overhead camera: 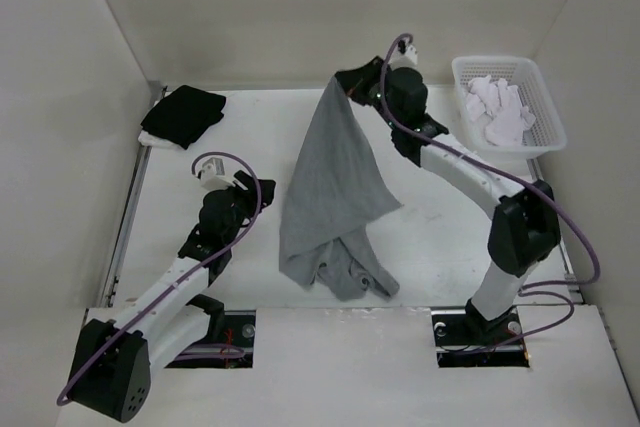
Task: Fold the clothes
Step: Move the tank top to the center of the board, then flatten the tank top out
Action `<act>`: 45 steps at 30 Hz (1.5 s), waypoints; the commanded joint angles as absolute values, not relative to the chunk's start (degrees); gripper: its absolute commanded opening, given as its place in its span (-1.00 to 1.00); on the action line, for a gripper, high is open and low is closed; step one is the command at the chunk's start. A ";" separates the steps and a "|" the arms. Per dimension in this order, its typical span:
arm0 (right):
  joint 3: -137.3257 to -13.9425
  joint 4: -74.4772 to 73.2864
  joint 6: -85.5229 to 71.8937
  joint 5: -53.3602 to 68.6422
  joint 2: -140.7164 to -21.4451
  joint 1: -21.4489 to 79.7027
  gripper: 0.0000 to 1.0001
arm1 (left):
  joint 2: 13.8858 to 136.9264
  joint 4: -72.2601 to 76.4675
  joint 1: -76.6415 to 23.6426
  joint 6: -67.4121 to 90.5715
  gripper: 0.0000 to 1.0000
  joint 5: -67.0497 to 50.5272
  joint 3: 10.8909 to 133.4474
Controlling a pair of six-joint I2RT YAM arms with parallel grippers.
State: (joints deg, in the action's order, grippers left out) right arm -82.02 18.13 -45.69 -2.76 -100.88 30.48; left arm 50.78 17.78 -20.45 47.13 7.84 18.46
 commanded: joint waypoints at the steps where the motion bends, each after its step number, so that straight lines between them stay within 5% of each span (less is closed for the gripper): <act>1: -91.05 20.41 -44.31 -5.88 -89.49 32.99 -1.00 | 49.22 19.43 -19.47 48.43 0.04 6.94 20.39; 12: -91.59 12.13 -29.11 -25.55 -69.80 53.28 -1.00 | 41.66 14.95 -16.74 50.45 0.04 7.56 23.38; 20: -78.87 14.49 -21.97 -42.70 -59.95 64.11 -1.00 | 45.08 16.69 -23.58 54.49 0.08 9.14 17.33; 29: -43.80 10.83 -40.75 -43.17 -46.51 46.21 -1.00 | 70.10 34.62 -35.54 55.37 0.35 5.38 18.88; 38: -32.70 9.22 -49.74 -22.78 -43.68 27.12 -1.00 | 90.86 41.03 -38.36 55.46 0.24 2.82 26.53; 40: -31.82 10.02 -49.92 -21.89 -44.12 26.59 -1.00 | 92.45 42.36 -38.62 55.20 0.15 2.81 27.85; 43: -31.03 10.81 -50.01 -21.71 -44.47 26.76 -1.00 | 96.05 42.10 -37.75 54.58 -0.61 3.16 31.72; 45: -31.29 10.72 -49.66 -21.80 -43.69 26.94 -1.00 | 95.89 41.31 -36.70 54.67 -0.87 3.08 32.43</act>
